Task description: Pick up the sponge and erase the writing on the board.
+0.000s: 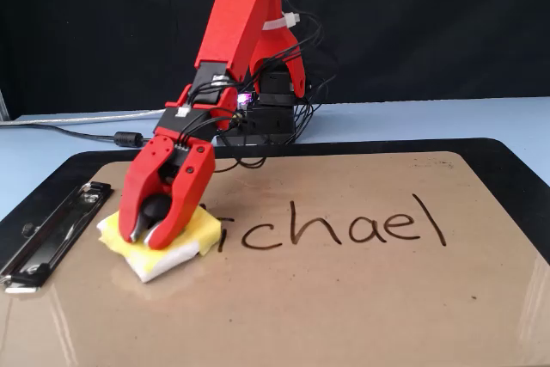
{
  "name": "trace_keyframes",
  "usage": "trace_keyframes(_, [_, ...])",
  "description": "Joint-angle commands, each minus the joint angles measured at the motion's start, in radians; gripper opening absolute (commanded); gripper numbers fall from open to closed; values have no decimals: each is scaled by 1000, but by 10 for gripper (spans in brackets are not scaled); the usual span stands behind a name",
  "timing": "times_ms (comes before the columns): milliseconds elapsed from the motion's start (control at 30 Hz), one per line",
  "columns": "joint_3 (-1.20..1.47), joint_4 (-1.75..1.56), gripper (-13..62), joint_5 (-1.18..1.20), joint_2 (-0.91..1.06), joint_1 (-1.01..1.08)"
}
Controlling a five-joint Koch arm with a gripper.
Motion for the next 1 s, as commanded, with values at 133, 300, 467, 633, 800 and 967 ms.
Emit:
trace_keyframes(133, [387, -2, -80, 0, 318, 77])
trace_keyframes(300, [588, -97, -81, 0, 497, 81])
trace_keyframes(467, [356, -178, -80, -21, 252, 103])
trace_keyframes(633, [279, -179, -80, -55, 172, 225])
trace_keyframes(800, [561, -181, -81, -55, 482, 227])
trace_keyframes(967, [741, -187, -81, -63, 634, 225])
